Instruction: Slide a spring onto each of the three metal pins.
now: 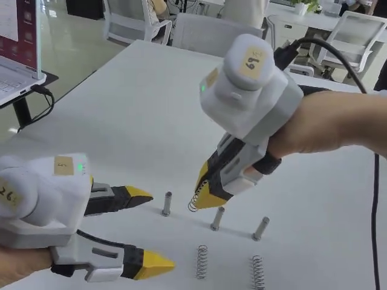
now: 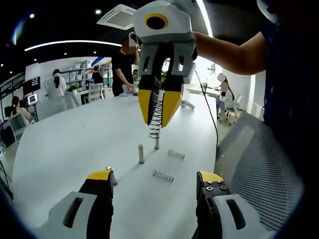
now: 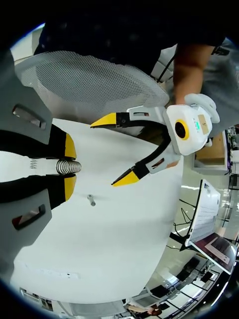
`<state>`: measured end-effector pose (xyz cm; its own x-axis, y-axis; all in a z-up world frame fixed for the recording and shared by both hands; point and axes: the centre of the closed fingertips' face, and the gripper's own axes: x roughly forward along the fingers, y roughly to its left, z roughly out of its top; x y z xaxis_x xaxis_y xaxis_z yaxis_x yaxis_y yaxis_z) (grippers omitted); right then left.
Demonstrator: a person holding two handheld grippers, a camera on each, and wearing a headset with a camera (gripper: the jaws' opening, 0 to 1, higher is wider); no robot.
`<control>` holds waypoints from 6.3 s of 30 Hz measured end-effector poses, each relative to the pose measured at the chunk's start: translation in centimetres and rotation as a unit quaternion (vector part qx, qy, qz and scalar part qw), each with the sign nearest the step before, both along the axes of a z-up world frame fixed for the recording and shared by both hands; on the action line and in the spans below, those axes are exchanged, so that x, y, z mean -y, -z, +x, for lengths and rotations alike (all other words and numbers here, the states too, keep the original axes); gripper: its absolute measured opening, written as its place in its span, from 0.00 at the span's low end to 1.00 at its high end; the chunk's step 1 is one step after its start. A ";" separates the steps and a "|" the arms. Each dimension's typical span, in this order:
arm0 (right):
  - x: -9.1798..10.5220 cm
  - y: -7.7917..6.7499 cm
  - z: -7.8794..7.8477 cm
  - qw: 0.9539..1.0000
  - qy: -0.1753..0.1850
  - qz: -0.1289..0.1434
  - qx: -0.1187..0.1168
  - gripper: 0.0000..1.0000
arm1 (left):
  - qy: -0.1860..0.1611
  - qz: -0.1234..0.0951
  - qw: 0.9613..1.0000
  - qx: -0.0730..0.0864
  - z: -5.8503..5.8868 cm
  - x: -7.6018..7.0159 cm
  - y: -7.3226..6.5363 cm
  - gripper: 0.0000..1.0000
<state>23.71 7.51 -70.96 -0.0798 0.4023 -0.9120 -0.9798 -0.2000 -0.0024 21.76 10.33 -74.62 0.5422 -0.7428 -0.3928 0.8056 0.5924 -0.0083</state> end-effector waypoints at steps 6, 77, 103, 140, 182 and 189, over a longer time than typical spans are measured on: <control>-0.6 0.5 1.0 1.000 0.004 -0.002 0.000 0.08 | -0.020 0.012 1.000 0.003 0.3 -1.7 1.2 0.73; -5.6 7.7 6.5 0.996 0.001 -0.083 0.017 0.08 | -0.051 0.028 0.998 -0.019 0.5 -4.5 5.3 0.69; -5.4 8.9 6.8 0.996 0.006 -0.089 0.012 0.08 | -0.044 0.027 0.998 -0.022 0.6 -4.4 5.4 0.66; -5.6 13.7 7.2 0.996 0.013 -0.092 0.011 0.09 | -0.046 0.022 0.998 -0.027 0.7 -4.4 5.6 0.63; -3.9 11.0 7.5 0.998 0.052 -0.037 0.005 0.24 | -0.032 0.028 0.999 -0.033 0.7 -4.0 5.9 0.62; -3.3 8.9 7.5 0.998 0.069 -0.007 0.014 0.25 | -0.026 0.030 0.999 -0.032 0.6 -3.8 5.8 0.62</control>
<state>31.25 10.82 -79.81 0.0003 0.3952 -0.9186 -0.9976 -0.0639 -0.0278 22.38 14.17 -80.37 0.5508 -0.6890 -0.4710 0.7733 0.6337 -0.0227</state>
